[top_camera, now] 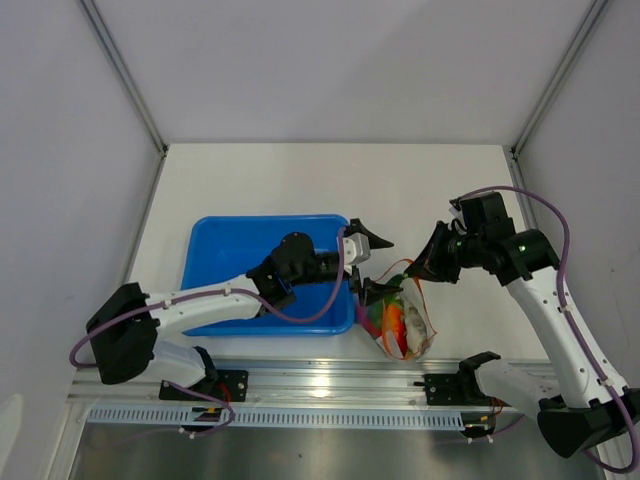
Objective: Place the food in the zip-top bag and seal the zipper
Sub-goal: Place the fake vegetable in the zipper food storage bag, then adjust the zipper food storage bag at the center of the board.
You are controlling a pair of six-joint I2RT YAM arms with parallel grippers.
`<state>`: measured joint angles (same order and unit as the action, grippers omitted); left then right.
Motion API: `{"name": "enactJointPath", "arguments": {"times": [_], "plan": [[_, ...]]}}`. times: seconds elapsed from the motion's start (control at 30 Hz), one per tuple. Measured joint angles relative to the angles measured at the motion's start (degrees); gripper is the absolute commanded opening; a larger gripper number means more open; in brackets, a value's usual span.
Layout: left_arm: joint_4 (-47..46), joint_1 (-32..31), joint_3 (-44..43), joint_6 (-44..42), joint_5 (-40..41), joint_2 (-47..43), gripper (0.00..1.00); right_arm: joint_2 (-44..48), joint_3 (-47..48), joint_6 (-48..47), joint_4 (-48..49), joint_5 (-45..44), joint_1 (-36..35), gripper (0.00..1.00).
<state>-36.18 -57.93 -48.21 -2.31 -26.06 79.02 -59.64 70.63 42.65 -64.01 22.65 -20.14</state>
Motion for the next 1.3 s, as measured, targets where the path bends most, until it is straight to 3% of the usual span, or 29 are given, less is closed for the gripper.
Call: {"name": "enactJointPath", "arguments": {"times": [0.3,0.63,0.9,1.07,1.3], "plan": [[14.32,0.00,-3.54,-1.14,6.27,-7.58,1.00,-0.17,0.00,0.35,0.07,1.86,2.03,0.00],[36.24,-0.07,-17.33,17.66,17.11,-17.07,0.99,-1.60,0.00,-0.76,0.20,3.87,4.59,0.00],[57.99,-0.83,-24.81,33.11,18.18,-10.78,0.99,-2.84,0.33,-2.58,0.24,5.05,5.27,0.00],[68.30,-3.74,-30.21,36.76,17.66,-3.96,0.99,-2.93,0.76,-3.87,0.17,5.03,5.88,0.00],[75.73,-6.21,-37.24,37.64,16.24,3.82,1.00,-2.99,0.87,-5.44,0.09,5.31,7.45,0.00]]}}
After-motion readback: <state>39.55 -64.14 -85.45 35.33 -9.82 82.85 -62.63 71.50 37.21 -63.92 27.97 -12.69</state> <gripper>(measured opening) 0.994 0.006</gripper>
